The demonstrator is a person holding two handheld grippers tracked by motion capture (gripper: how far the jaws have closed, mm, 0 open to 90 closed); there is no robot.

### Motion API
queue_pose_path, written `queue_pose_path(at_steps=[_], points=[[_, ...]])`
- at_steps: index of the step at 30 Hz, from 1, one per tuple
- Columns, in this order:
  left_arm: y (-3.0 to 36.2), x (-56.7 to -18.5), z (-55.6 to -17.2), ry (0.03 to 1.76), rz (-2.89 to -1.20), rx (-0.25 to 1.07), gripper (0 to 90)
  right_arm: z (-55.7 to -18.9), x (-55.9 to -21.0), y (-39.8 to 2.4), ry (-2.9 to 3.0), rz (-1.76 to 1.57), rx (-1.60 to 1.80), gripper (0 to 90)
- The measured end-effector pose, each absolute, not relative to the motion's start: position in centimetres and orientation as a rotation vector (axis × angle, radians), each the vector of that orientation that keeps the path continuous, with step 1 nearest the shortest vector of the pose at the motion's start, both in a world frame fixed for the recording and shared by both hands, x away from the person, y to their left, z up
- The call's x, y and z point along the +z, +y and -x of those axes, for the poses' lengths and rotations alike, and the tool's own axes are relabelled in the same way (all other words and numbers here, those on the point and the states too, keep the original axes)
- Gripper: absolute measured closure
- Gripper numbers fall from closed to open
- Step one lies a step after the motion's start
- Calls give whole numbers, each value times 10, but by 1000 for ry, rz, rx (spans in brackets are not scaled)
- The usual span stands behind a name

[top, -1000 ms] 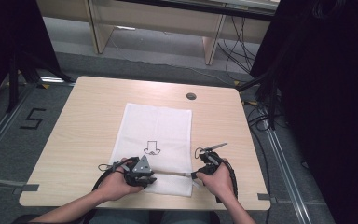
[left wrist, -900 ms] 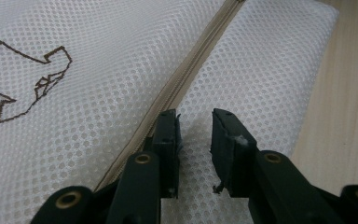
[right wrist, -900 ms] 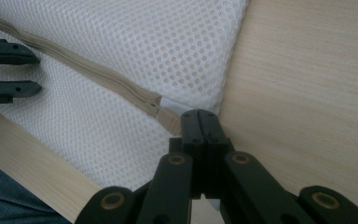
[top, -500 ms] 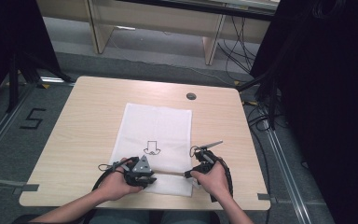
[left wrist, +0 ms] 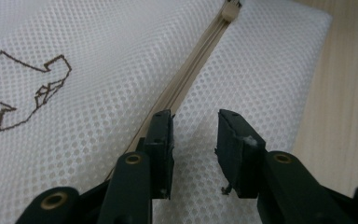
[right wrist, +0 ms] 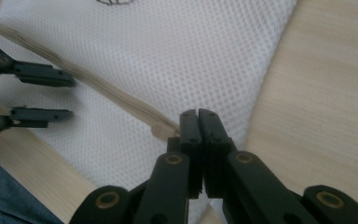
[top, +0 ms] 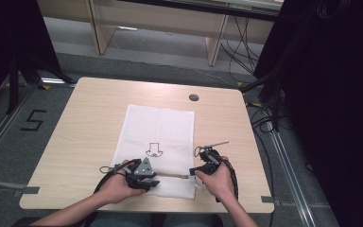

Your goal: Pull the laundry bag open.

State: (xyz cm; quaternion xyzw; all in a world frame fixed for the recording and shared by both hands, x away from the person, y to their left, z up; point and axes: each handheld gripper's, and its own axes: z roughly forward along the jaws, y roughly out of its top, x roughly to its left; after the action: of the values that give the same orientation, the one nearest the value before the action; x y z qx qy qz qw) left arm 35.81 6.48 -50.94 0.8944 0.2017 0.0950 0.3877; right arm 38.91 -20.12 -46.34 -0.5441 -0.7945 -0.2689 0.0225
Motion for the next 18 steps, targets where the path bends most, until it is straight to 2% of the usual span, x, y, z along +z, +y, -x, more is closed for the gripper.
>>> queue_pose_path(at_steps=[8, 18], points=[[57, -499, -361, 499, -2190, 204, 590, -389, -479, -205, -2518, 1627, -750, 892], [35, -495, -374, 444, -2187, 186, 544, -389, -484, -204, -2552, 1594, -740, 890]])
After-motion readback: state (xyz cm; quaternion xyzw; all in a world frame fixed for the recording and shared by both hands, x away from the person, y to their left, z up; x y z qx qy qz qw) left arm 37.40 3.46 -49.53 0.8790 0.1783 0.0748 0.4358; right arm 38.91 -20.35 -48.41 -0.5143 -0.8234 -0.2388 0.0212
